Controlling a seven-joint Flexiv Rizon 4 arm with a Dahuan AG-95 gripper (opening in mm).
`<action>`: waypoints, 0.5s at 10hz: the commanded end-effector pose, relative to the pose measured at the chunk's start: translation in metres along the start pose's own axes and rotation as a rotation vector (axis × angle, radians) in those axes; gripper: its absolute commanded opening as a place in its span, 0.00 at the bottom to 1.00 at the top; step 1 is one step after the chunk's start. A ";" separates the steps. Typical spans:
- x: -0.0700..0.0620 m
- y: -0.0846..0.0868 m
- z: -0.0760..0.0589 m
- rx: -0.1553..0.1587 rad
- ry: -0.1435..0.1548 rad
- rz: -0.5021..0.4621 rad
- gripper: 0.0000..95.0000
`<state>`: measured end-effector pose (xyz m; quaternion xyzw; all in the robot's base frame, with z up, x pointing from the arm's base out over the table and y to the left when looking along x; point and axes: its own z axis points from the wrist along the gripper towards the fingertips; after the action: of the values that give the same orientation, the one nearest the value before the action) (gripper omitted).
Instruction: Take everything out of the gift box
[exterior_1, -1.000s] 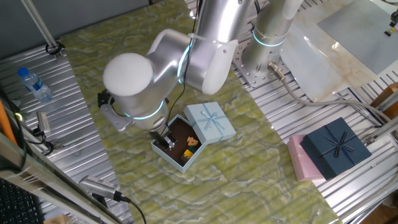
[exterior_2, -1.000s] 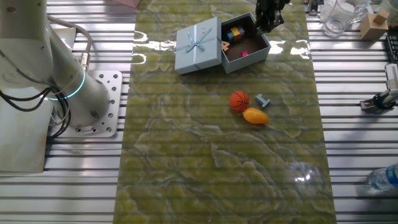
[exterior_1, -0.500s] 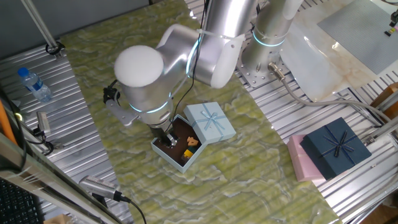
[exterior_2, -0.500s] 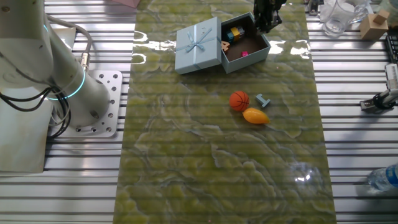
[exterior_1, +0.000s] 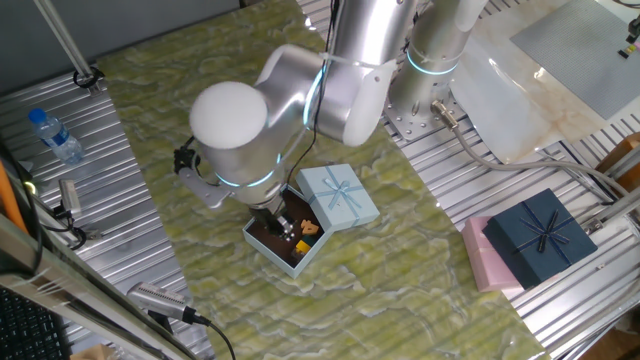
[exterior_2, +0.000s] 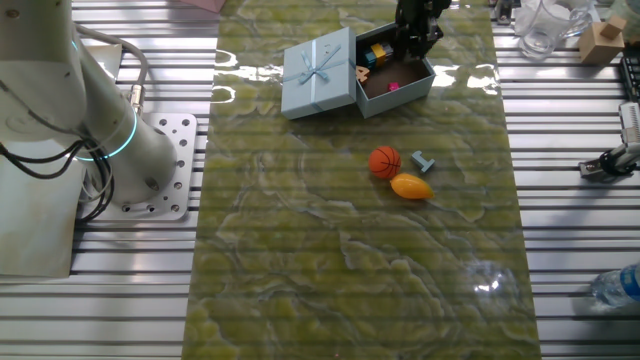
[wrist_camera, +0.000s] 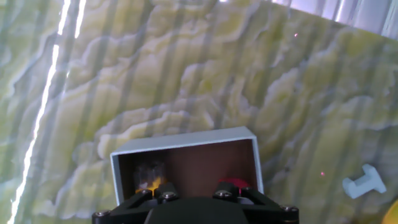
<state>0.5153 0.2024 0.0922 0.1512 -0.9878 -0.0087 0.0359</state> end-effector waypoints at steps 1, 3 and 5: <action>0.004 0.003 0.011 0.001 -0.003 0.015 0.40; 0.005 0.005 0.018 0.008 -0.017 0.015 0.40; 0.004 0.005 0.018 0.012 -0.024 0.001 0.40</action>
<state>0.5075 0.2049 0.0758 0.1523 -0.9881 -0.0042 0.0219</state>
